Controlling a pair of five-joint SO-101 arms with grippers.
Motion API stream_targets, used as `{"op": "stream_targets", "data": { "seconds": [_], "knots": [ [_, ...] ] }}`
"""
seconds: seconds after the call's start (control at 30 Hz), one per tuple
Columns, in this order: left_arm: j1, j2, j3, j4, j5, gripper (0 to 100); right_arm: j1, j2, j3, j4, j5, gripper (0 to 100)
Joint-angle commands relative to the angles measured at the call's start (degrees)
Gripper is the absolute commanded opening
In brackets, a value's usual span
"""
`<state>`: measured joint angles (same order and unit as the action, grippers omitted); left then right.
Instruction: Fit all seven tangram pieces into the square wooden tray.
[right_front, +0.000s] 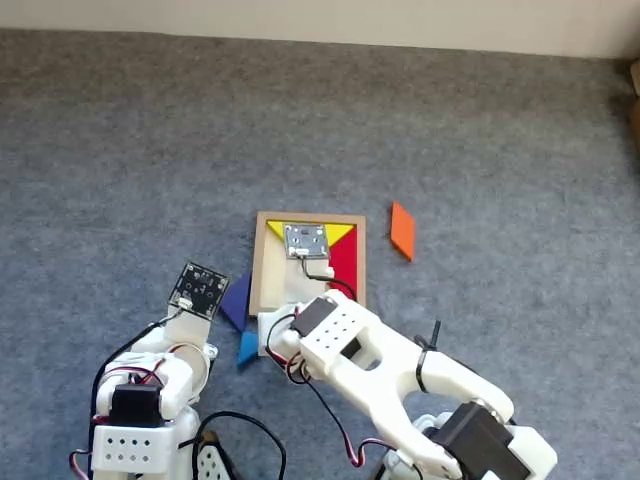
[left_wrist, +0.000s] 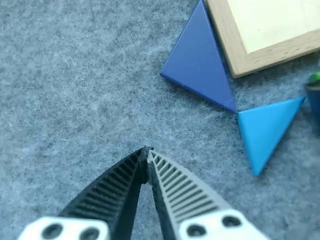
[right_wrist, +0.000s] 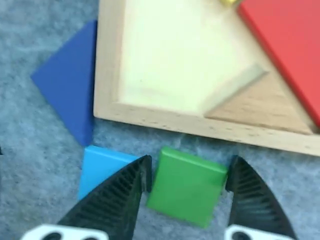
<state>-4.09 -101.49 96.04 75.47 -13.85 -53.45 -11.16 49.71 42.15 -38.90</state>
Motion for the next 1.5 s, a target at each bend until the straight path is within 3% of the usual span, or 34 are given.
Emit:
{"op": "stream_targets", "data": {
  "seconds": [0.0, 0.33, 0.5, 1.23, 1.37, 1.47],
  "knots": [
    [-0.48, -2.86, 1.1, 0.26, -0.7, 1, -0.48, -0.48, 1.01, 4.97, 0.0, 23.1],
    [-0.48, -2.86, 1.1, 0.26, -0.7, 1, -0.75, -0.4, 1.1, 7.25, 0.18, 23.2],
    [-0.48, -2.86, 1.1, 0.26, -0.7, 1, -0.66, -0.48, 1.36, 7.69, 5.1, 23.2],
    [-0.48, -2.86, 1.1, 0.26, -0.7, 1, -0.31, -0.4, 1.63, 15.25, 10.55, 22.8],
    [-0.48, -2.86, 1.1, 0.26, -0.7, 1, 2.77, -0.4, 1.54, 15.25, 12.57, 22.5],
    [-0.48, -2.86, 1.1, 0.26, -0.7, 1, 5.58, -0.57, 1.1, 15.25, 14.33, 16.4]
  ]
}}
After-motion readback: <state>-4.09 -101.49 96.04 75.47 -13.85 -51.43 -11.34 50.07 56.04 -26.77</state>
